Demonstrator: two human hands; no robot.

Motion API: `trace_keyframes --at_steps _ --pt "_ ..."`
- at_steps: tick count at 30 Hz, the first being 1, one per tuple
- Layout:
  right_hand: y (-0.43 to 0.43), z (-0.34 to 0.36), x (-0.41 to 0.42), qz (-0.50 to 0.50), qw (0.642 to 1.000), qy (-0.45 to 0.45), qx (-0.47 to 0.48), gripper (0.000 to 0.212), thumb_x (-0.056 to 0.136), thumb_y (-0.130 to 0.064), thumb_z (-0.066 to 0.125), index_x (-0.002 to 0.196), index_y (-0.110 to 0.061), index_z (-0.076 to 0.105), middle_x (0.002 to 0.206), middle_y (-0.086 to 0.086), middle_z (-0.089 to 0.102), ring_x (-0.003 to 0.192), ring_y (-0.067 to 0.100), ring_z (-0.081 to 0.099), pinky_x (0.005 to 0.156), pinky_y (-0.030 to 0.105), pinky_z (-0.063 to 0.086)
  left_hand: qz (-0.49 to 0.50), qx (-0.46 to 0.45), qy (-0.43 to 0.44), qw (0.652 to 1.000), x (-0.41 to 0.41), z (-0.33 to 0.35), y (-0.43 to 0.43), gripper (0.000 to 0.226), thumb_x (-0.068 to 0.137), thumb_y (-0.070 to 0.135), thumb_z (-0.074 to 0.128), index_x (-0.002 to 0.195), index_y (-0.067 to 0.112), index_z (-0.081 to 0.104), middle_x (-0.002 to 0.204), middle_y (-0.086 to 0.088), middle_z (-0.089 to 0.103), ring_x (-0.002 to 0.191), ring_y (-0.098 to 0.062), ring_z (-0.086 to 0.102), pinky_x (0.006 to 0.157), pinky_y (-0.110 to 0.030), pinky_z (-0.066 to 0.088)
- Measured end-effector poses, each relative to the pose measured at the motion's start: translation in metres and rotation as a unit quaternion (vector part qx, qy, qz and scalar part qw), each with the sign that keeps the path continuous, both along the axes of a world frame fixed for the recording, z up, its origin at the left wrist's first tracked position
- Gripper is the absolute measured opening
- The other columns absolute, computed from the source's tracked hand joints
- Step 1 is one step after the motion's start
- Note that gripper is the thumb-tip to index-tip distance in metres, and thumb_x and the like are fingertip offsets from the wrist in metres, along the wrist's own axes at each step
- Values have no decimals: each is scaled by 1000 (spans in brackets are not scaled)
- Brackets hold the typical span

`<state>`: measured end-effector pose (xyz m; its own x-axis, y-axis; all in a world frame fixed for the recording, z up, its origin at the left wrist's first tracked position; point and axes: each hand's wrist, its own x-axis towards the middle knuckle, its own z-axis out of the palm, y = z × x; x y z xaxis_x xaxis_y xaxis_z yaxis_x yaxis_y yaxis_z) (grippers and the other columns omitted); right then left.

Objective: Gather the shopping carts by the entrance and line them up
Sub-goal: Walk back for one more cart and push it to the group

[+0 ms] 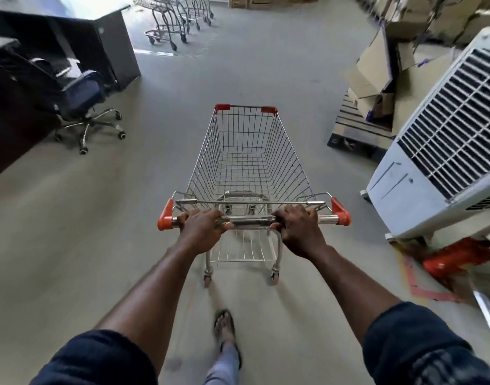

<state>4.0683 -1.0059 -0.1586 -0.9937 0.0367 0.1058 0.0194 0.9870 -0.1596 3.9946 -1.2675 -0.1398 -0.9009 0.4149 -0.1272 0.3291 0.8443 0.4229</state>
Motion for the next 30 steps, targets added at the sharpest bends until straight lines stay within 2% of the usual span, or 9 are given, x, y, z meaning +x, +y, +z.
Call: trace_keyframes --at_steps 7,11,18,25,30 --pt "59 -7 -212 -37 999 7 -14 23 95 -43 51 113 -32 61 107 -3 60 109 25 50 90 42 27 -10 5 15 1000 -218 -8 66 37 94 57 52 119 30 59 124 3 60 118 -23 45 98 -41 31" --pt "82 -3 -321 -52 998 -10 -35 24 96 -42 50 117 -33 58 111 -2 56 112 25 46 92 40 22 -24 -9 -4 1000 -341 -4 94 33 93 56 54 116 33 62 123 2 62 116 -25 47 100 -44 35" --pt "133 0 -484 -53 997 -43 -48 29 98 -47 45 121 -33 54 120 -3 50 119 24 39 92 41 18 -26 -28 -3 999 -513 -1 147 34 91 60 54 114 37 62 123 8 60 116 -23 46 102 -44 30" --pt "237 -9 -676 -41 998 -31 -31 32 92 -37 45 121 -30 55 123 0 51 119 27 41 94 44 22 2 -3 29 1000 -687 -12 246 35 93 56 54 118 32 61 125 3 60 121 -27 44 104 -46 31" --pt "321 -7 -815 -23 998 -56 -17 31 95 -37 50 125 -32 52 124 1 51 120 27 41 99 46 23 27 -5 -9 1000 -806 -13 326 36 93 59 50 119 36 58 127 3 59 121 -25 45 108 -49 29"
